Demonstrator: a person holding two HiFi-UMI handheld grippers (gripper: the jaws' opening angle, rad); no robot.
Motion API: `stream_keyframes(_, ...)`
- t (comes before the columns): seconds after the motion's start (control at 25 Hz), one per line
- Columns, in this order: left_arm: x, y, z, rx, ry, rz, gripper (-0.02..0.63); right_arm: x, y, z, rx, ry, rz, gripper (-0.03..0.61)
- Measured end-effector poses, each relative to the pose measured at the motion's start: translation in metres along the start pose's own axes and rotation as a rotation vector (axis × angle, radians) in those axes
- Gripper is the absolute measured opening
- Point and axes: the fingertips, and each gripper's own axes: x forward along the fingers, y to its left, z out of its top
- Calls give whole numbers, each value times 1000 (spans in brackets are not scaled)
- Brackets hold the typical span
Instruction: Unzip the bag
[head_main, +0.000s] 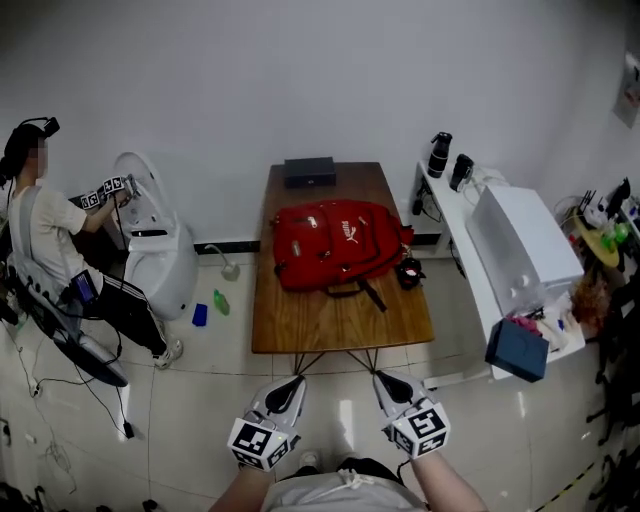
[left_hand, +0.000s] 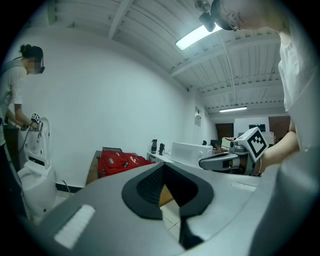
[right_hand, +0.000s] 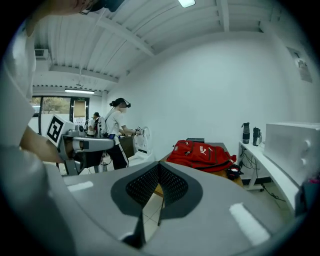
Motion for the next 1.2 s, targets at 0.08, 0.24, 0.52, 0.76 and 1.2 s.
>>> stream_keyframes(0.08,-14,1,-1,9,3,-14,6,0,17,-3,16,0,-4,8)
stream_keyframes(0.24,-35,8,-4,28,15,-8,6,3,46,-10,-9,10,4,8)
stream_keyframes(0.52,-47,18,-3,22,-14,26,6,6,58,-2,-64,-8,10,8)
stream_keyframes(0.76,-39,9,11,52,-30,-2,6,7,57,22,-121,-73,22,8)
stream_keyframes(1.2,-18,7,37,108,-73,-27,6,13,50,39,-124,-117,42,8)
